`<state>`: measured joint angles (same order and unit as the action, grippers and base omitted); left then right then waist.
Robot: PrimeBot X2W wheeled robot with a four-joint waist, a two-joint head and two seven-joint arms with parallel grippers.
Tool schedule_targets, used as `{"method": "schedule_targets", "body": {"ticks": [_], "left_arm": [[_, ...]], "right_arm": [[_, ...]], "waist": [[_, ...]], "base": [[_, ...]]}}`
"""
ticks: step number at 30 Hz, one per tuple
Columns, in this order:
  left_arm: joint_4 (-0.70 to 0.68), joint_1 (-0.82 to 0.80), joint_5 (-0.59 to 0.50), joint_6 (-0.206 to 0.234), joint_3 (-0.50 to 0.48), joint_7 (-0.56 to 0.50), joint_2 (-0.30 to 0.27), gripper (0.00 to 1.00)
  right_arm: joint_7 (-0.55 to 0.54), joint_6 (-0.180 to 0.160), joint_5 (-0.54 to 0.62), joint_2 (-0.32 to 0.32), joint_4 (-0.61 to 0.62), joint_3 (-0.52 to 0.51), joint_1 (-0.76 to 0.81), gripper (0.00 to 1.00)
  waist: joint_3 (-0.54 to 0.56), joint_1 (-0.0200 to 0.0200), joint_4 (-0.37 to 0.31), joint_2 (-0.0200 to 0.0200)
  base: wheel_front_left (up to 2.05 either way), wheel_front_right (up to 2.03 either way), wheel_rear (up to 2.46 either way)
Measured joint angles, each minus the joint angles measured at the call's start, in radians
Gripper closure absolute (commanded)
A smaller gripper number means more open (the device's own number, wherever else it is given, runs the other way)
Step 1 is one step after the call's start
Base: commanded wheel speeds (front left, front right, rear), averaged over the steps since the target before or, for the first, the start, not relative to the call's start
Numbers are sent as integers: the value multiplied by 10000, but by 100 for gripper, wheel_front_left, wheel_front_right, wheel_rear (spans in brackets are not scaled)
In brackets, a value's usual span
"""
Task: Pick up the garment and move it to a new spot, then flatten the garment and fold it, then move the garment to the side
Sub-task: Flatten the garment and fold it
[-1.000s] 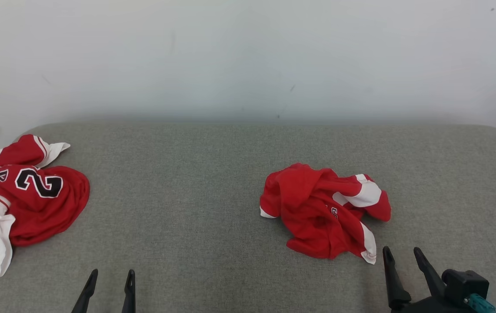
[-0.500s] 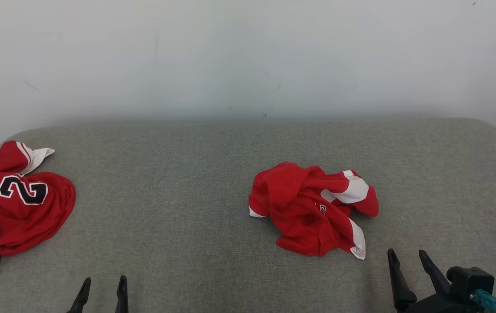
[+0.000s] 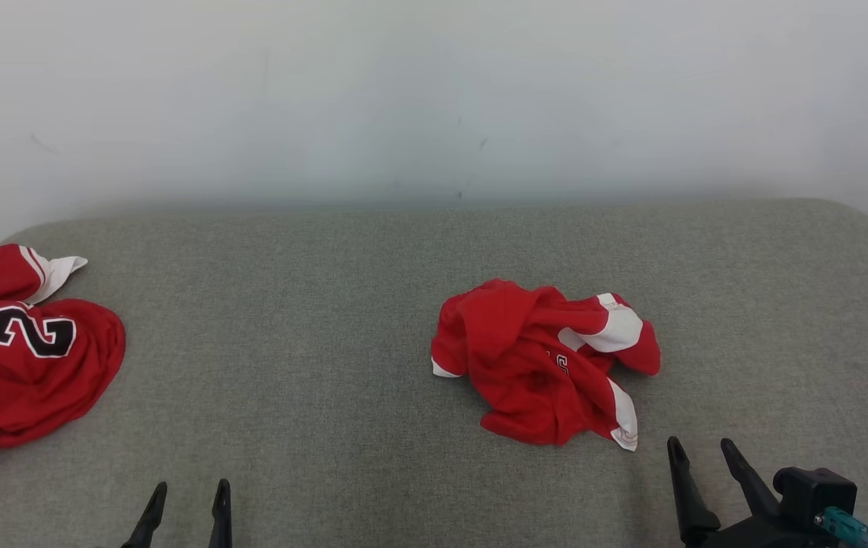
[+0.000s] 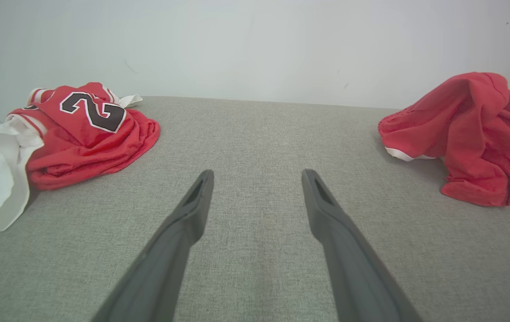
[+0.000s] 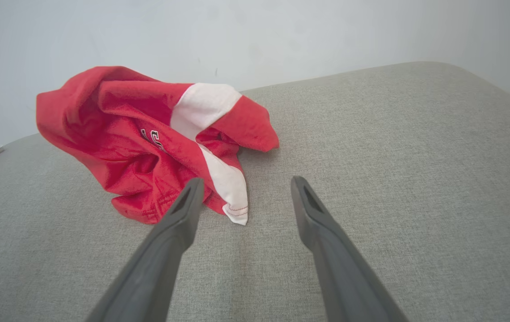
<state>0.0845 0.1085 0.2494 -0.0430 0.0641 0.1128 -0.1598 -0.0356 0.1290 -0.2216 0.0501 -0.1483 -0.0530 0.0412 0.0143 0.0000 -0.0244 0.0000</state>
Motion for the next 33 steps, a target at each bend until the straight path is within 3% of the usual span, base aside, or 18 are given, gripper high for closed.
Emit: {"method": "schedule_targets", "body": {"ticks": [8,13,21,25,33], "left_arm": [[-117,101,6,86,52,-104,-21,0],[-244,-383,94,-111,205,-677,-247,0],[82,-3380,61,-725,1417,-2702,-1011,0],[1177,-5437,566,-815,2196,-4215,-1083,0],[3294,-7872,1530,-855,2573,-6495,-917,0]], "right_arm": [[21,0,-61,0,-148,205,-64,0],[44,0,-102,-4,-165,416,-264,0],[23,0,-102,-4,-8,537,-461,0],[136,0,-249,8,-10,669,-641,0],[416,0,-497,8,-265,924,-840,0]], "waist": [[-15,1,-45,1],[-74,1,-390,0],[-348,2,-1454,1],[-640,1,-2304,1],[-1216,2,-3647,1]], "base": [[0,0,0],[0,0,0],[0,0,0],[0,0,0],[0,0,0]]}}
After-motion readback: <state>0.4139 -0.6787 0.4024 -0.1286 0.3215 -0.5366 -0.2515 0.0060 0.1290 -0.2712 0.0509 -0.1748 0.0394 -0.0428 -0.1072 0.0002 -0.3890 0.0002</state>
